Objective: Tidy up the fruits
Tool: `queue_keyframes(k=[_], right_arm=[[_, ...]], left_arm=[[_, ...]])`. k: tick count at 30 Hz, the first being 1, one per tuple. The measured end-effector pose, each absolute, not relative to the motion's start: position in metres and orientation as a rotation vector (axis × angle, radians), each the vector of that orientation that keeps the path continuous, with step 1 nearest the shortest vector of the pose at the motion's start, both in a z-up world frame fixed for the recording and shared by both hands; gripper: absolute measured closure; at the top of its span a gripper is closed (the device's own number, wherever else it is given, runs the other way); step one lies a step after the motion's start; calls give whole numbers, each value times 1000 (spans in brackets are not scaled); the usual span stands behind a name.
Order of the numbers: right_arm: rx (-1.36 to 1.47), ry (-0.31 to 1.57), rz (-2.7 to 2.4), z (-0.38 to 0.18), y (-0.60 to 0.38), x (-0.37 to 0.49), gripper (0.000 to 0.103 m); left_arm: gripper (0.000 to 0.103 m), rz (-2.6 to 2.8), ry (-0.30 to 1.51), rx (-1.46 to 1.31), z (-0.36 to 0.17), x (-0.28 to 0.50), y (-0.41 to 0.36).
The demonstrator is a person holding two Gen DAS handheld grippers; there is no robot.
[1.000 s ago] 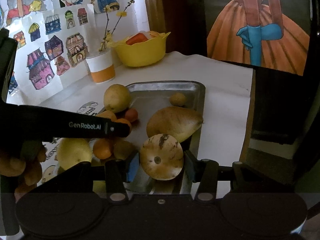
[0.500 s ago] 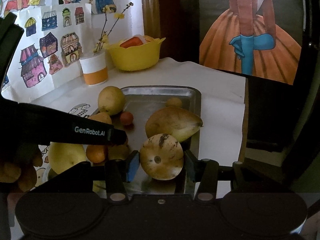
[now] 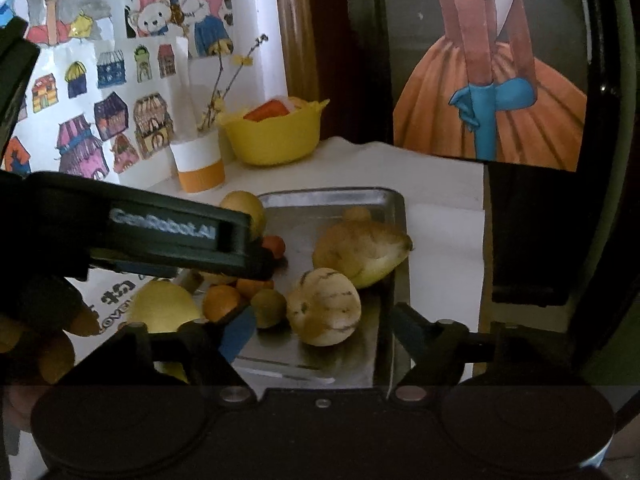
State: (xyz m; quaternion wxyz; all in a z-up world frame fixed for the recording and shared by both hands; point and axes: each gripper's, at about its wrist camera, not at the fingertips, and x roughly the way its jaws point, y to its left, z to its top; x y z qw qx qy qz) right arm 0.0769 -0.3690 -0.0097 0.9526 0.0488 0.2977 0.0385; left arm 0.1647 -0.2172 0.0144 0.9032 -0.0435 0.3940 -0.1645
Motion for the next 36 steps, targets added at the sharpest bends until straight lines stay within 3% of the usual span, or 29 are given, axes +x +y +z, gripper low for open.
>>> queue_keyframes(k=[5,10,19,36], right_arm=[[112,563,48,2,-363,55,10],[120,527,18,13,-353,31,2],[135,479,-75,25,-324,-18,1],[102,475,-114,-3,-273,-96,1]], left_arm=[[1,-327,757,-93,31,144,-202],[1,-339,723,-71,41,123,-181],[0,-294,632,-33,42,77,-121],[0,-211,567,-32,5,-11,-48]])
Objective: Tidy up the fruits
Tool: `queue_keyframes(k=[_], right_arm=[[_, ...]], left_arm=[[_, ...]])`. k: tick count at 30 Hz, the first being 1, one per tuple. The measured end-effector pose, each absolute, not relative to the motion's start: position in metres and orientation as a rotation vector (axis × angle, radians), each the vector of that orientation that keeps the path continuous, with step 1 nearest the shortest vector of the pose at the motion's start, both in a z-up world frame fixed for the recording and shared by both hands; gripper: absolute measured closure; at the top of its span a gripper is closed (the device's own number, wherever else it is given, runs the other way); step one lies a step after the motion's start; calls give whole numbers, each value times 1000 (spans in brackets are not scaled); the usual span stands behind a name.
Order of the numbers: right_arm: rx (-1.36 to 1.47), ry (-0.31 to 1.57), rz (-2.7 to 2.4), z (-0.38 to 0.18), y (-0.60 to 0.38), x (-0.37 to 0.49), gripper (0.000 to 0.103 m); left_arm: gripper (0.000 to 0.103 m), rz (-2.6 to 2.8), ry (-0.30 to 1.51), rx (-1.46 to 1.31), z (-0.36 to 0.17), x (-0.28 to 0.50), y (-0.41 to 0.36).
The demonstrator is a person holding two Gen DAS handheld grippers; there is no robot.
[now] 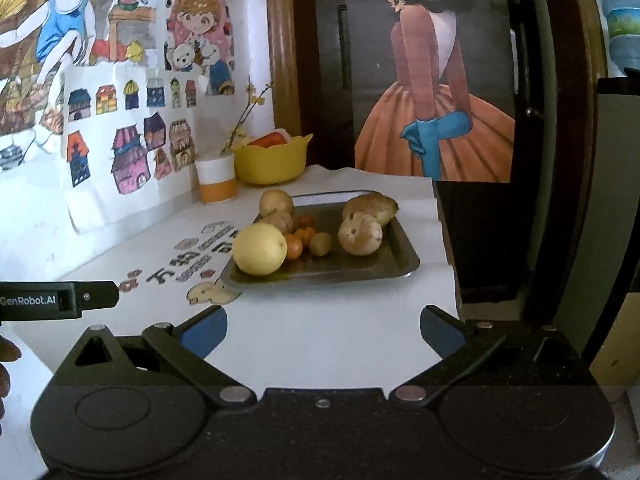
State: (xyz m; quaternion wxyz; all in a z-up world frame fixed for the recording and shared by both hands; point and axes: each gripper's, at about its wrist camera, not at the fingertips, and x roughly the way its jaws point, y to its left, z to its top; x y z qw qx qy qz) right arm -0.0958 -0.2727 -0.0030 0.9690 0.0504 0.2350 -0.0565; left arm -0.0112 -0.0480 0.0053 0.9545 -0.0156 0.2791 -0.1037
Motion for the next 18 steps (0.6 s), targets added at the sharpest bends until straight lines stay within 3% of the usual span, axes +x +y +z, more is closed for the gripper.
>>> queue_keyframes(k=[18], right_arm=[[110,469,-94,-2,-273,-100,1]], left_arm=[[0,-171,575,-41,1,-22,-35]])
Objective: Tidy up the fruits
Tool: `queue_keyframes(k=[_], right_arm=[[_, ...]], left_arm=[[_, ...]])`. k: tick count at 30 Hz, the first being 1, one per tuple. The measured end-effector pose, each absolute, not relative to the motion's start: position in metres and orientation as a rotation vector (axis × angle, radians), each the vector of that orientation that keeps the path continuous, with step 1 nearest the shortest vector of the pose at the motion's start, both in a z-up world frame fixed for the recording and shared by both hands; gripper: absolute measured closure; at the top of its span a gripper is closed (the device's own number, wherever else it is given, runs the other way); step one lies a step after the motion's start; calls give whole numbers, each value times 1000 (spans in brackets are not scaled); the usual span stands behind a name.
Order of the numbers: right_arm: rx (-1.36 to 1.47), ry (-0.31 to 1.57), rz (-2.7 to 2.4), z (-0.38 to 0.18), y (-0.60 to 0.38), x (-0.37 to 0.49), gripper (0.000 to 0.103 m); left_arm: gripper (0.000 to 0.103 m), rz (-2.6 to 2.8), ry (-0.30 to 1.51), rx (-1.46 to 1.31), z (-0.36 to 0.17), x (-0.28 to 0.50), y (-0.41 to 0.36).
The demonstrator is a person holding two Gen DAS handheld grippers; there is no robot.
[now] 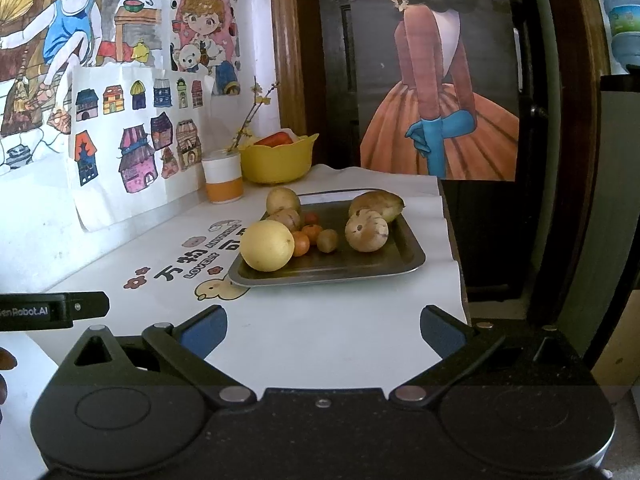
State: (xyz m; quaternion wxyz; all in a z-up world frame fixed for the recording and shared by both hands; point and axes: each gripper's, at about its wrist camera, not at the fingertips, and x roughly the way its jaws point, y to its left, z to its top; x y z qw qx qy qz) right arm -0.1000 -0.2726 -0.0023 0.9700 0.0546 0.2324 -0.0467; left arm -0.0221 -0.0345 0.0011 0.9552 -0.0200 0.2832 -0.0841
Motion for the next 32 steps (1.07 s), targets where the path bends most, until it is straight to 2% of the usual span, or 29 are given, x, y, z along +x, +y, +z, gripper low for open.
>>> queue_keyframes(k=[15,21,32], right_arm=[[109,476,-86,-4,-270,-98,1],[106,479,-79,-5,-269,-98,1],[101,488,-64,-8,-267,-95,1]], left_arm=[[0,-195,552,-62,2,-24,-33],[0,-188,618,-126,-4,-16,-30],[0,-158,613,-95,-6,-17,-34]])
